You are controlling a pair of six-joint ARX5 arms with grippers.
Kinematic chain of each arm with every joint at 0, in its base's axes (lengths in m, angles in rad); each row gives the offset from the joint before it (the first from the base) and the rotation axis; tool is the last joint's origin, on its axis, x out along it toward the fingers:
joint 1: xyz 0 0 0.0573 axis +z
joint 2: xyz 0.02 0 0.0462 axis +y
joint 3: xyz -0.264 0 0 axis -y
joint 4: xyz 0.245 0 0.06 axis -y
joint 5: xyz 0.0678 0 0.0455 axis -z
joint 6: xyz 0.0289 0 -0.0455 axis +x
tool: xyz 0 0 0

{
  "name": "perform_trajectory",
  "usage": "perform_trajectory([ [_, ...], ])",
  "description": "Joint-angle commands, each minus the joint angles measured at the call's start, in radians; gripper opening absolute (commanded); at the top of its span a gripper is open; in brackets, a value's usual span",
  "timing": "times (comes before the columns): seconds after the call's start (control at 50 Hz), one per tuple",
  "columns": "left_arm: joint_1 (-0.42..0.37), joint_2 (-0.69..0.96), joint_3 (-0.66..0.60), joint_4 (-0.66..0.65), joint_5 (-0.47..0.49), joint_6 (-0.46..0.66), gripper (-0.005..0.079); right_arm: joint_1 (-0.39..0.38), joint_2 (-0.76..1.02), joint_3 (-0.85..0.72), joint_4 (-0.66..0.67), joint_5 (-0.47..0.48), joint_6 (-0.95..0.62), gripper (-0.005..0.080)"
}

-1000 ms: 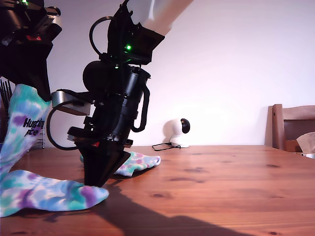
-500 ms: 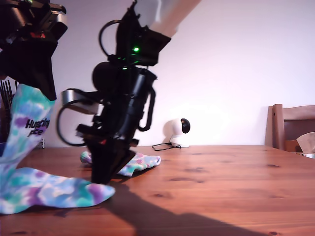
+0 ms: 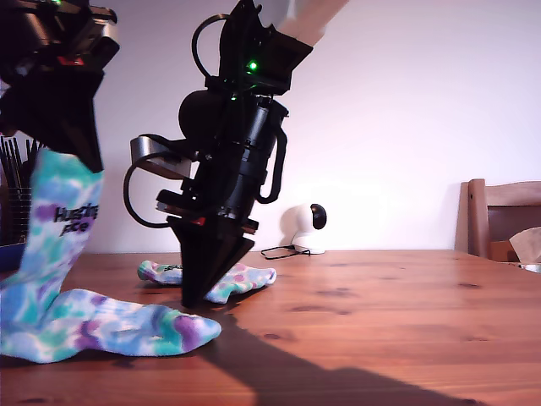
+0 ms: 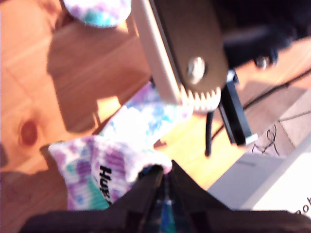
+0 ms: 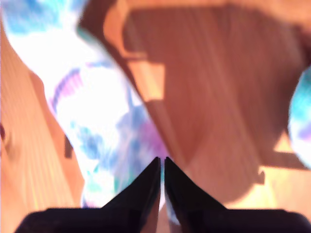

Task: Fold the socks in front of you. After folding them, place them to the right side.

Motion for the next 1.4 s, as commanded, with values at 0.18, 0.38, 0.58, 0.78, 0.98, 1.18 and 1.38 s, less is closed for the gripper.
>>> perform_trajectory([
  [0.18, -0.046, 0.011, -0.009, 0.042, 0.003, -0.027, -0.0020, -0.035, -0.025, -0.021, -0.109, -0.011, -0.011, -0.0013],
  [0.38, -0.054, 0.011, -0.009, 0.045, -0.009, -0.032, -0.0020, -0.049, -0.025, -0.028, -0.179, -0.113, -0.020, -0.0013],
  [0.58, -0.054, 0.011, -0.009, 0.044, -0.025, -0.034, -0.0020, -0.048, -0.024, -0.064, -0.195, -0.136, -0.026, -0.0013],
  [0.78, -0.054, 0.011, -0.009, 0.043, -0.022, -0.033, -0.0020, -0.048, -0.024, -0.157, -0.132, -0.144, -0.026, -0.0013],
  [0.98, -0.058, 0.011, -0.009, 0.046, 0.020, -0.032, -0.0020, -0.034, -0.024, -0.224, -0.013, -0.151, -0.013, -0.0013],
  [1.18, -0.085, 0.011, -0.009, 0.051, 0.031, -0.033, -0.0020, -0.032, -0.024, -0.224, 0.057, -0.167, 0.032, -0.0013],
  [1.38, -0.124, 0.011, -0.009, 0.064, 0.047, -0.042, -0.0020, -0.026, -0.024, -0.224, 0.076, -0.169, 0.047, -0.0013],
])
